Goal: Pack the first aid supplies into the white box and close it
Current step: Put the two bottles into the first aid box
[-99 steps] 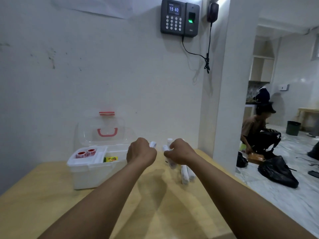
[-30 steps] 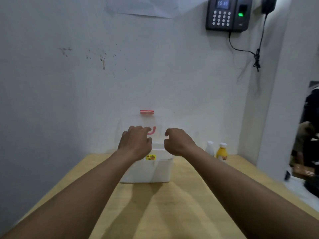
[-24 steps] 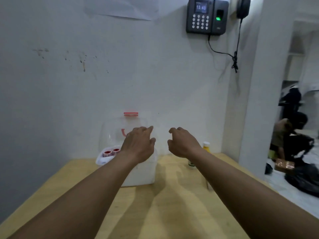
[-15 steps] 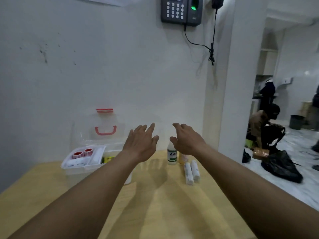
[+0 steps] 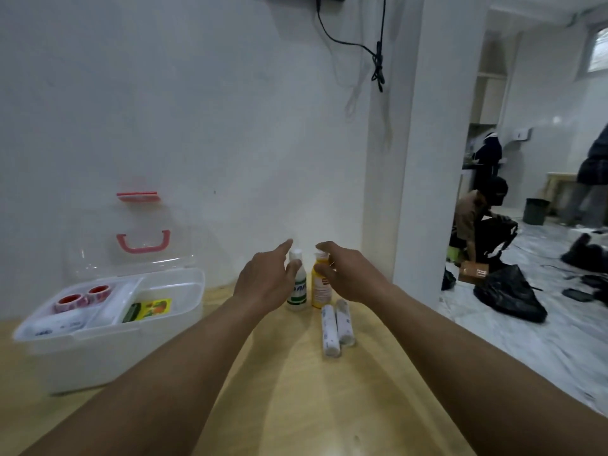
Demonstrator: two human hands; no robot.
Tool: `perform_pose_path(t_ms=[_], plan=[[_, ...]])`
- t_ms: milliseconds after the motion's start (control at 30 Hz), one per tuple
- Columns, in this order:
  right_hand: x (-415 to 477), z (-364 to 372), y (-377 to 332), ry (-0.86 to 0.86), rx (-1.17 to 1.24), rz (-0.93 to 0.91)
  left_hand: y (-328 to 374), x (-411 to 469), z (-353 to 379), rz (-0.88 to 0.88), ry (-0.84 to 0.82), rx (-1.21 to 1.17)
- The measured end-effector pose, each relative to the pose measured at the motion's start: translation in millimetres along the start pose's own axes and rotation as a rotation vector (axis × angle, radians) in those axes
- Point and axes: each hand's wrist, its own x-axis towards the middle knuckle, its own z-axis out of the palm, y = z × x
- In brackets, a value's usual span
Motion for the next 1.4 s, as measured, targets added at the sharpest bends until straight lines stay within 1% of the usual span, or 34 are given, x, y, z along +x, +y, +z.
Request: perform_pose_path(t_ms=[100, 233, 433, 700, 833, 1000, 1233, 1400], plan=[[2, 1, 2, 0.05, 0.083, -0.003, 0, 2, 8, 0.021, 0.03, -0.134], [4, 0, 4, 0.072, 0.153, -0.009, 2, 4, 13, -0.016, 0.103, -0.285], [8, 0, 9, 0.114, 0.204, 0.003, 1, 8, 17, -0.047, 0.125, -0.348], [8, -4, 9, 0.081, 0.22, -0.022, 0, 12, 15, -0.055, 0.139, -0.352], [9, -3, 10, 0.126, 0.241, -0.004, -1, 13, 16, -0.059, 0.141, -0.362], [10, -3, 7, 0.145, 0.211, 0.014, 2, 11, 13, -0.059, 0.137, -0.347], [12, -24, -12, 0.177, 0.172, 0.007, 6, 14, -22, -0.069, 0.156, -0.379], [13, -43, -41, 0.23, 0.138, -0.02, 4, 5, -60, -0.073, 0.188, -0.332]])
